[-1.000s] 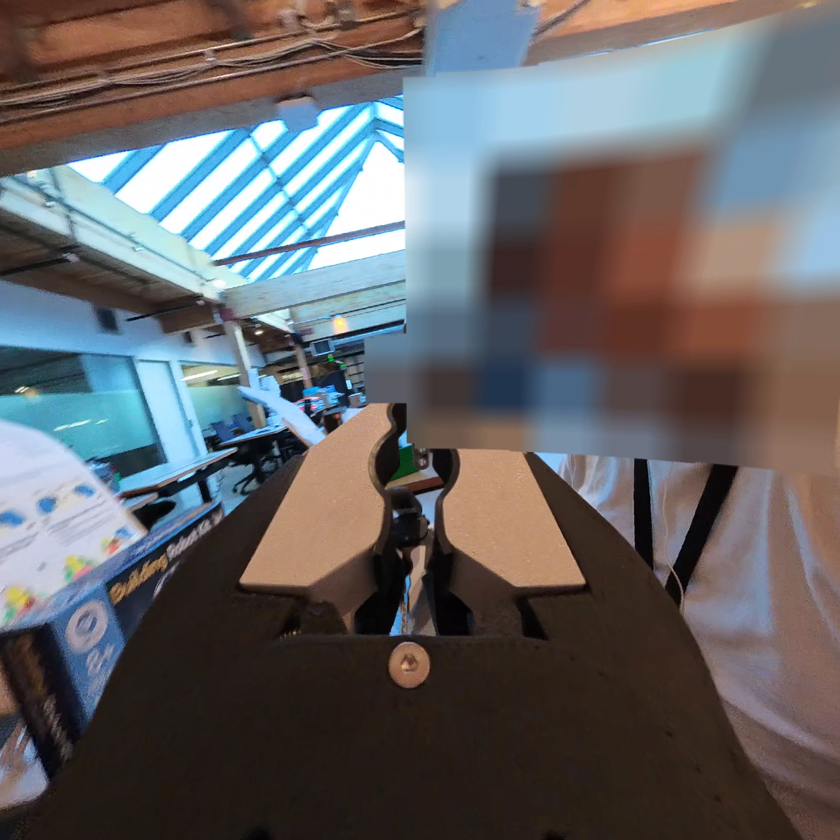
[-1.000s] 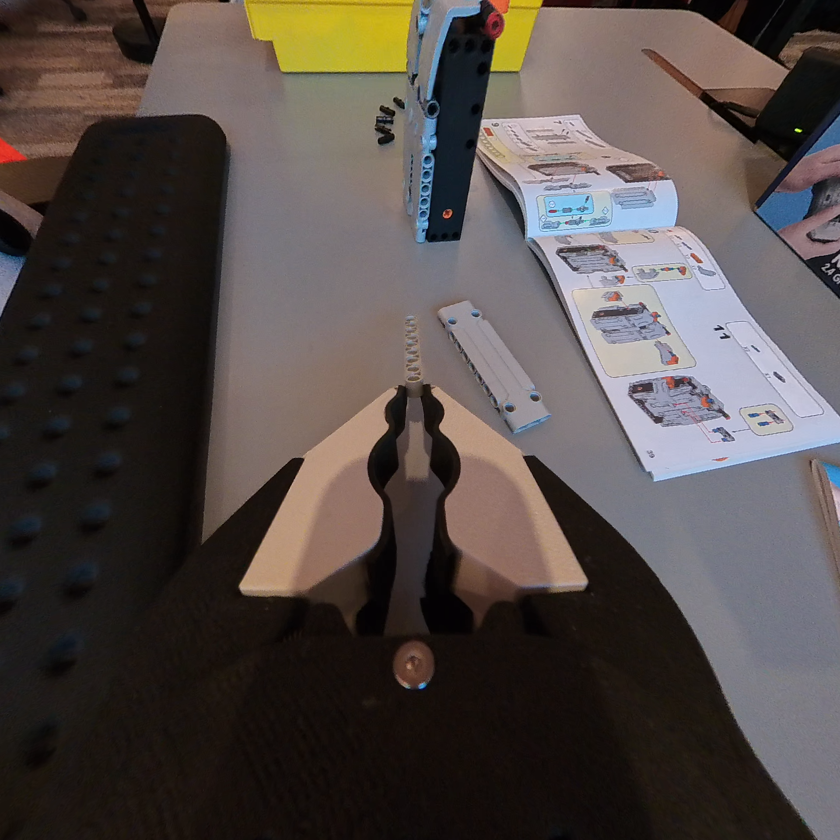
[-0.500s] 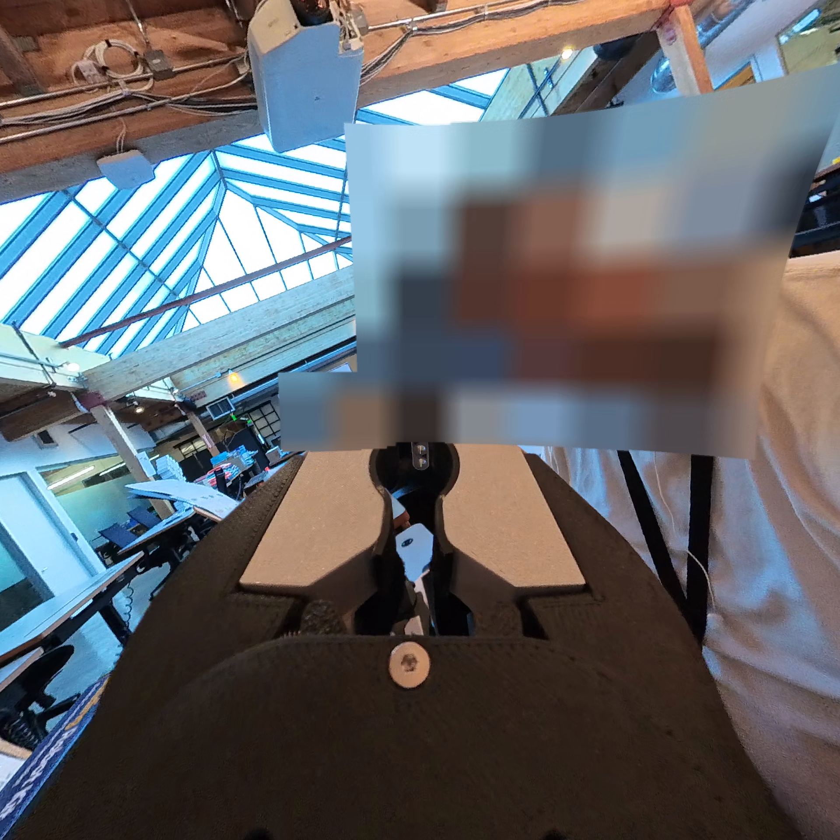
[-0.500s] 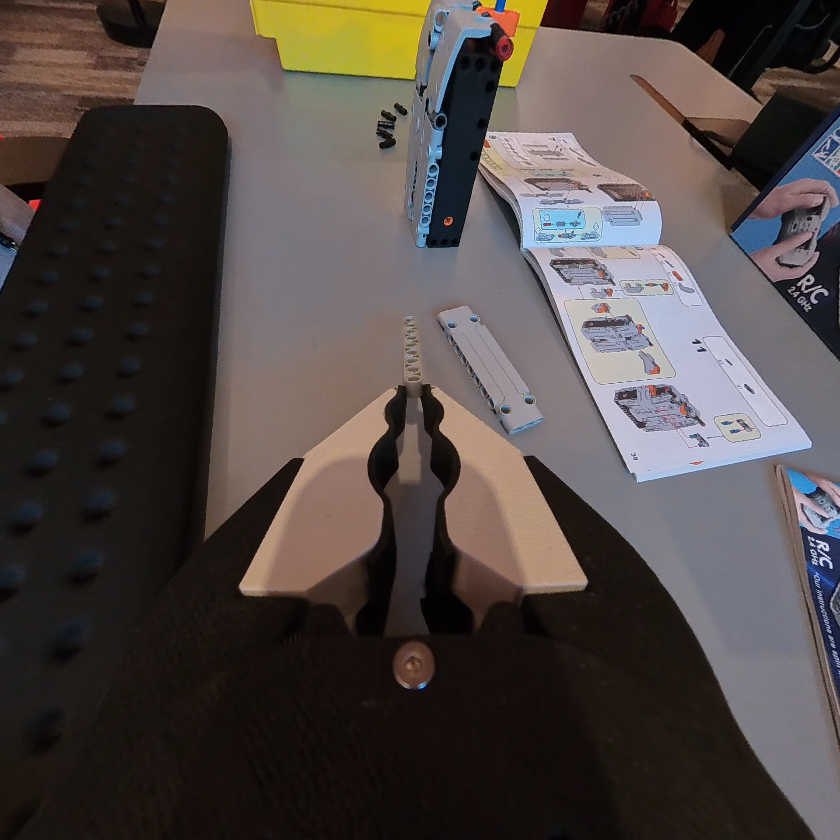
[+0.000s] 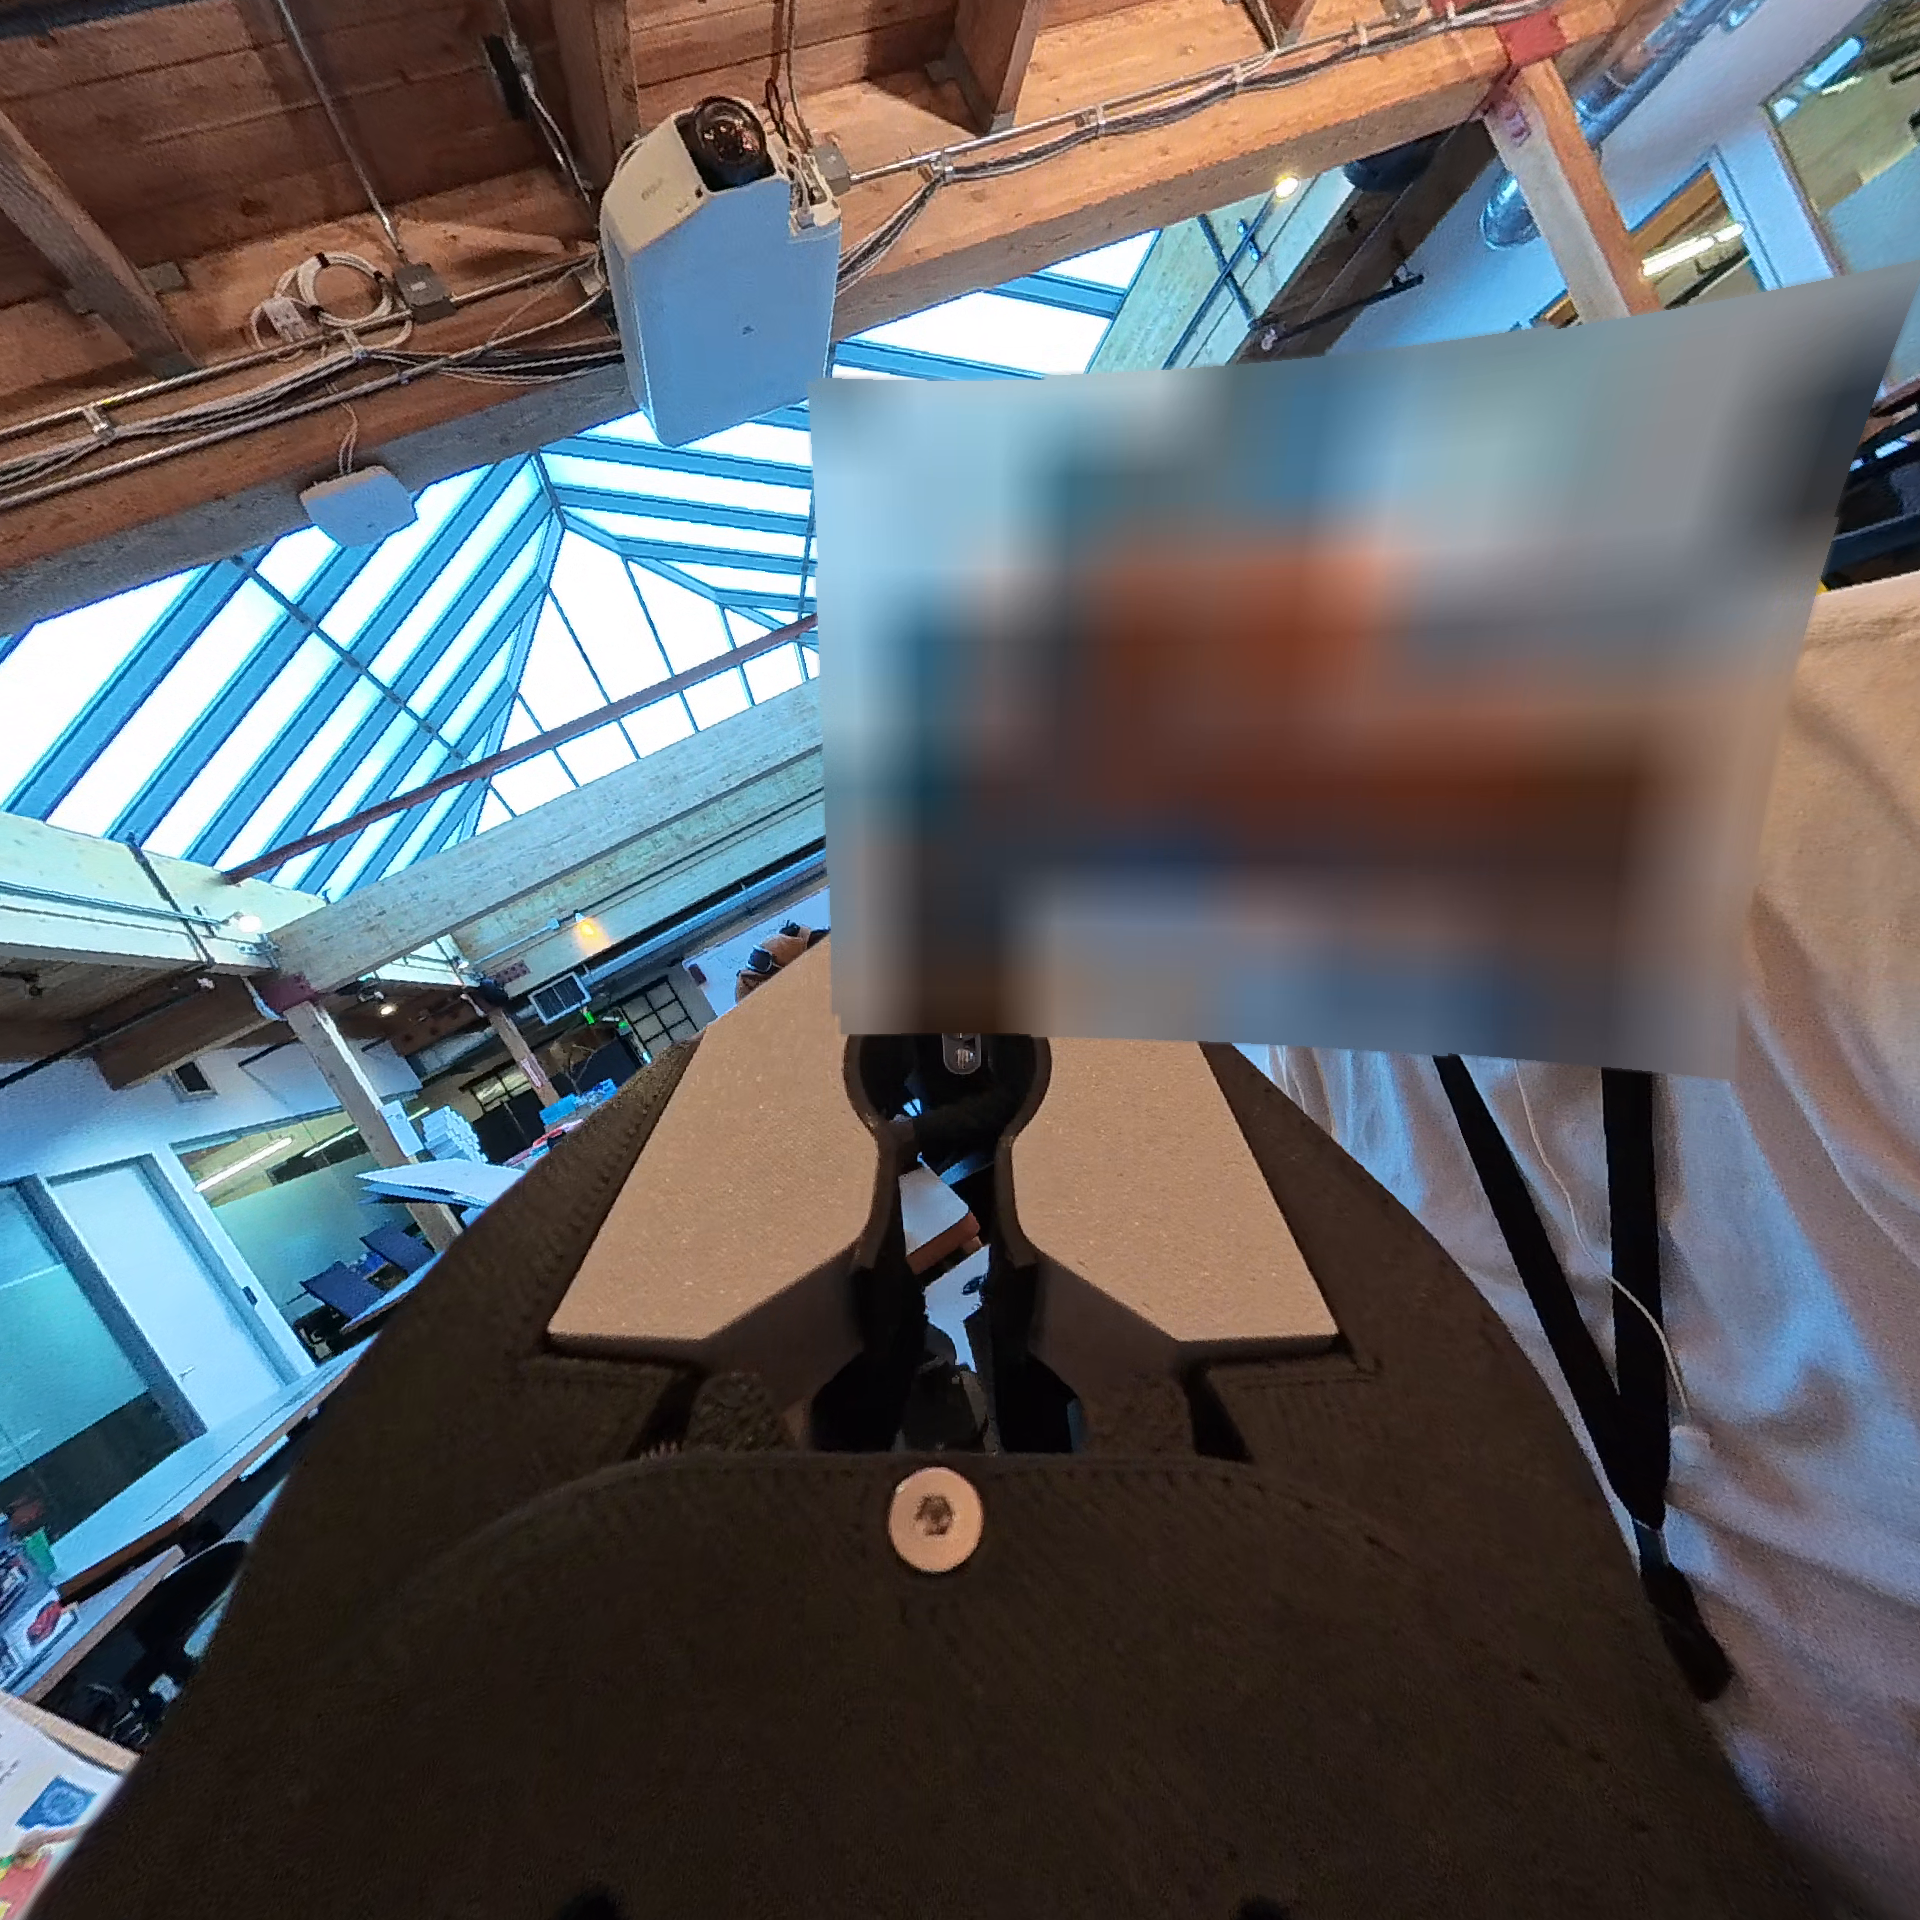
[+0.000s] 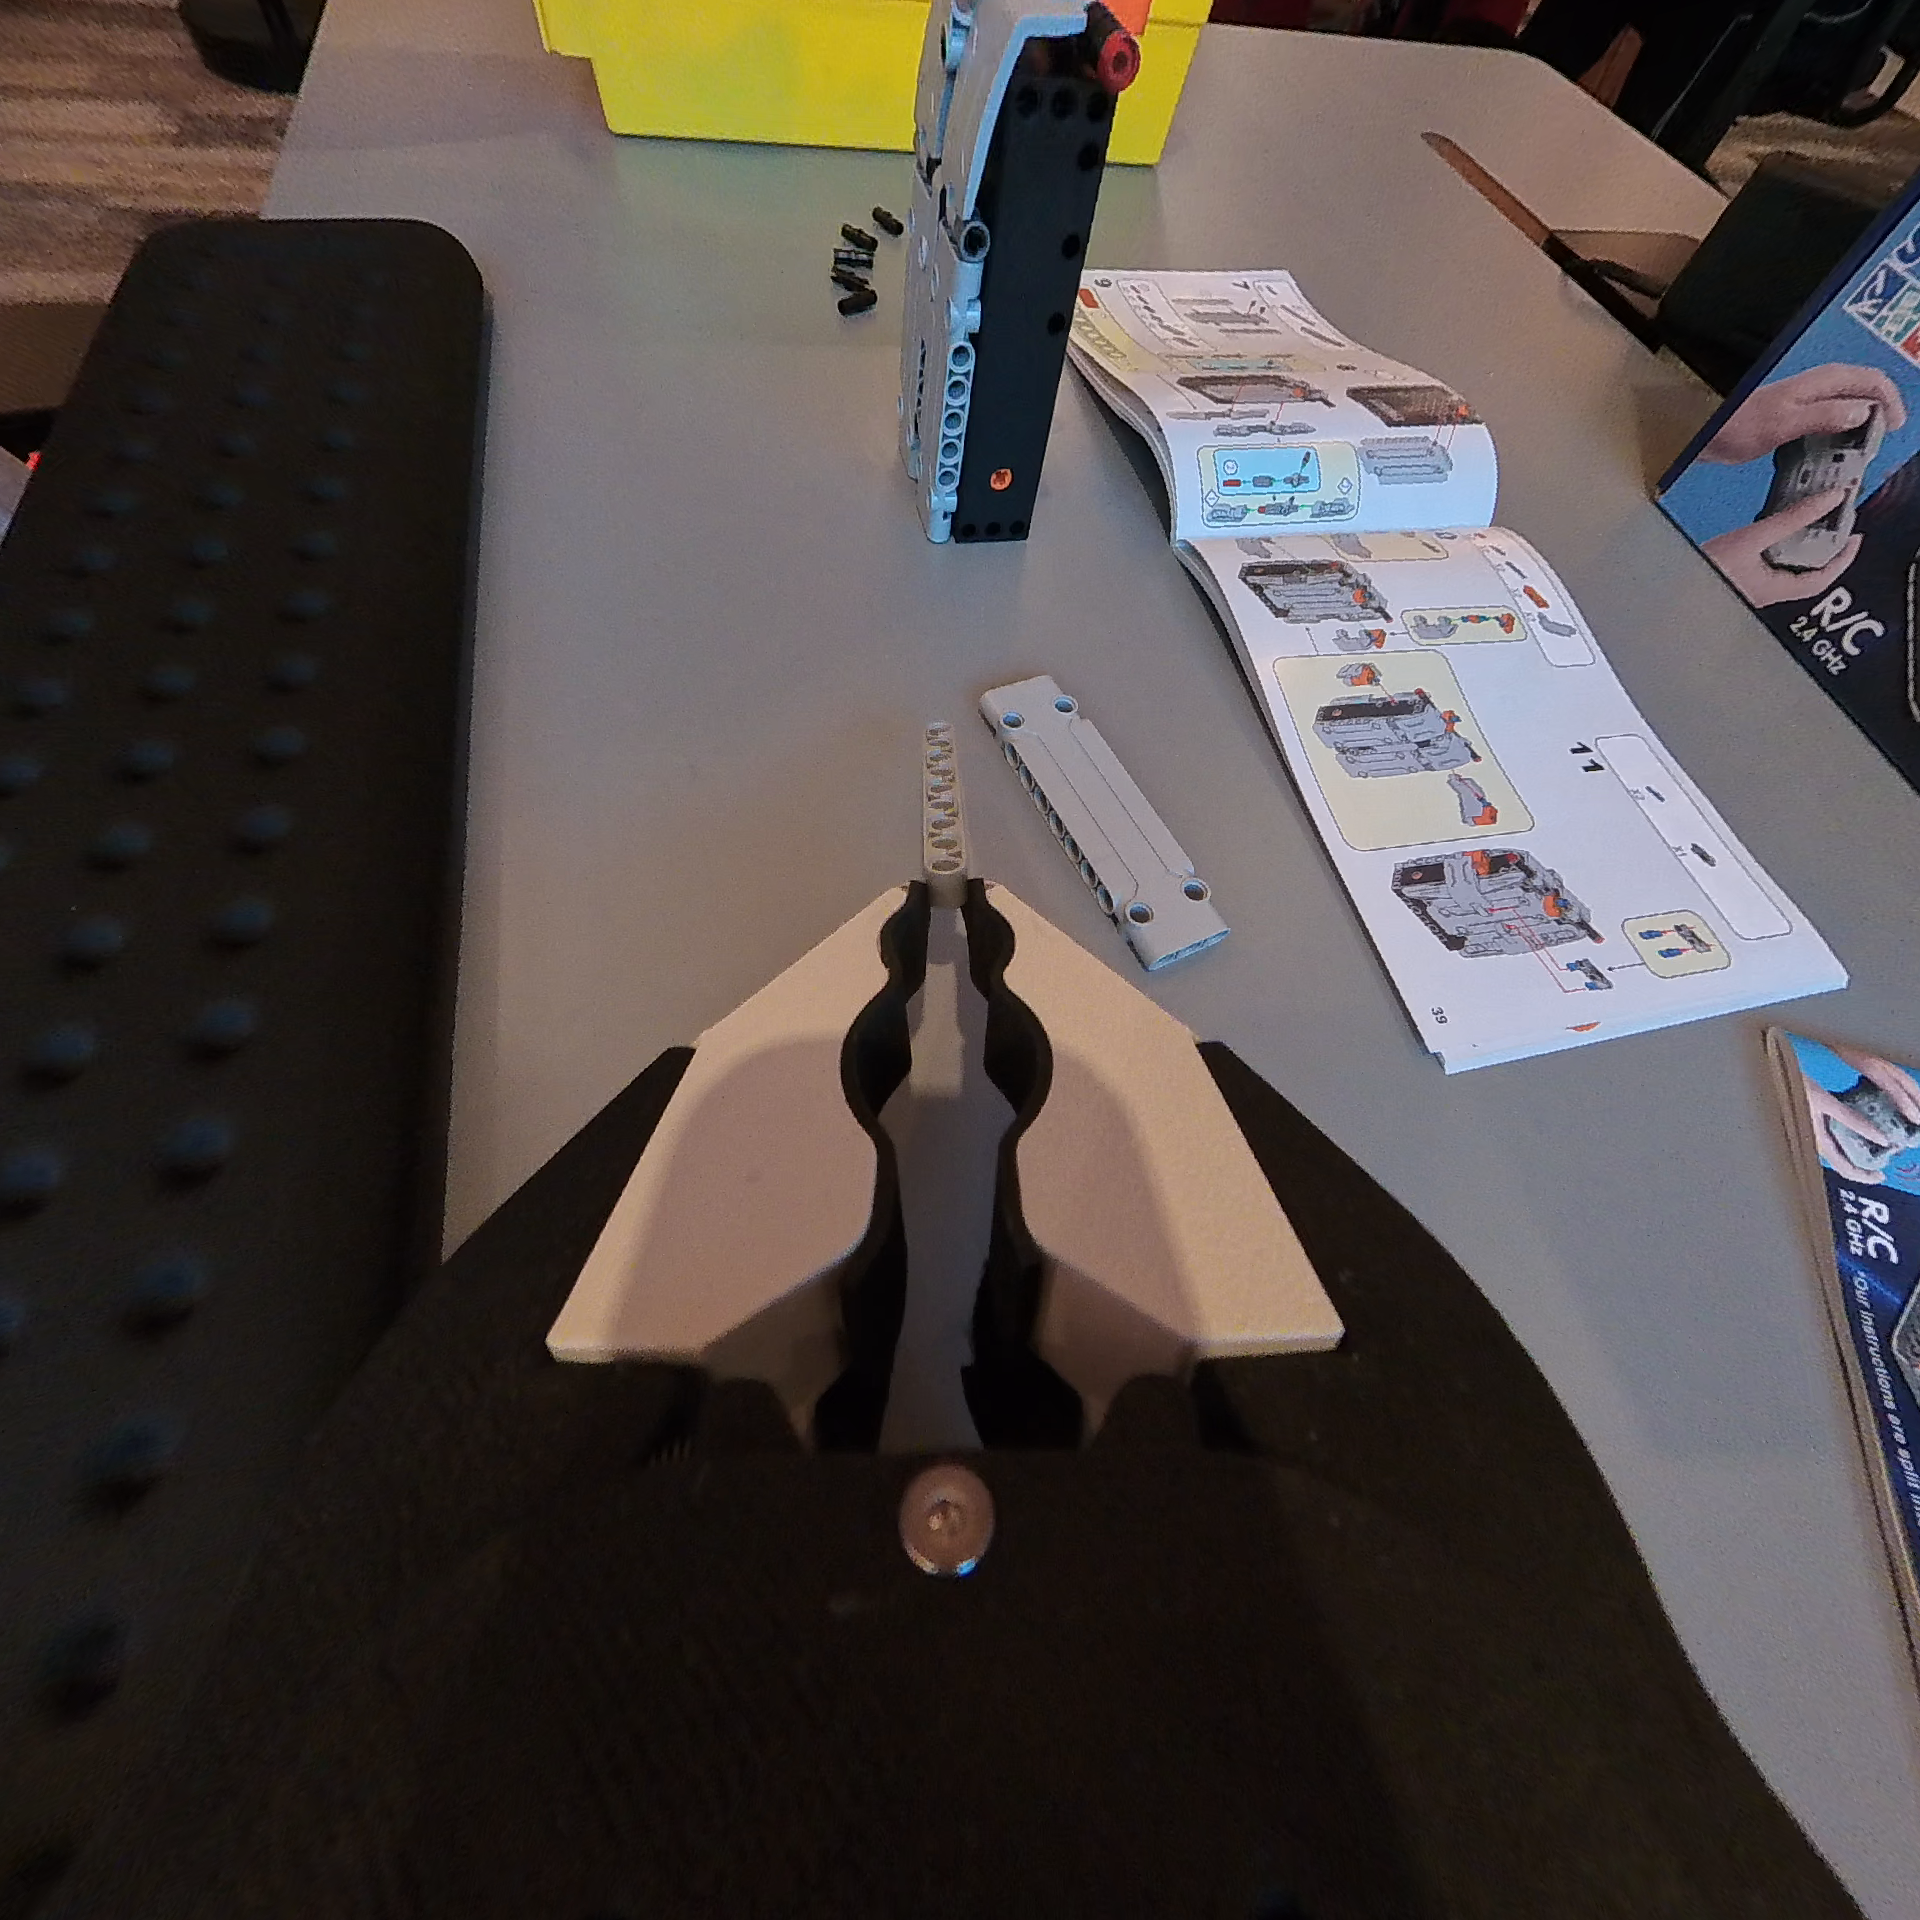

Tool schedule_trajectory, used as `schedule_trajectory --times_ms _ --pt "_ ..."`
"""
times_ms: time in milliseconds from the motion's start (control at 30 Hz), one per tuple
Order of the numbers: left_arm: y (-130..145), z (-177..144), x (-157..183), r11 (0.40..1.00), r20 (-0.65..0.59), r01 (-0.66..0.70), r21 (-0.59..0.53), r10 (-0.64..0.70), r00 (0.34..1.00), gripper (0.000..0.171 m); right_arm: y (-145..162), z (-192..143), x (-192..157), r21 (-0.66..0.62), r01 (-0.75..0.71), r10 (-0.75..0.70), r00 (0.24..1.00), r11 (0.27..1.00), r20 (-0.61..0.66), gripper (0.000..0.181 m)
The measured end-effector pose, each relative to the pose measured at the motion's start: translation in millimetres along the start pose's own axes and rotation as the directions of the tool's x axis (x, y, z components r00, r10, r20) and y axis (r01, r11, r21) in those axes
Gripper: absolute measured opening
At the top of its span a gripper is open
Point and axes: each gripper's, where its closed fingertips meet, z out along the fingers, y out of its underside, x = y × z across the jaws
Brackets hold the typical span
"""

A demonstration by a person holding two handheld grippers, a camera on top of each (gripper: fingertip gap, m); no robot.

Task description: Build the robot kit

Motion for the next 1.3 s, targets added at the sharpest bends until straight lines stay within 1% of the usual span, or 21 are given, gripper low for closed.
schedule_trajectory --times_ms 33,500,1300 --pt "-1.0 -0.8 0.6 1.0 0.0 -0.002 0.003 0.002 1.0 0.004 0.6 0.2 0.2 -0.002 -0.001 0.001 1.0 1.0 0.0 0.007" --pt "-5.8 -6.9 5.7 0.999 -0.005 -0.033 0.009 0.034 0.999 0.004 3.3 1.9 0.2 -0.013 -0.008 0.008 1.0 1.0 0.002 0.006" --pt "-8.3 -7.1 9.7 0.998 -0.02 -0.054 0.013 0.054 0.998 0.004 3.6 1.5 -0.7 -0.018 -0.002 0.002 1.0 1.0 0.002 0.007"
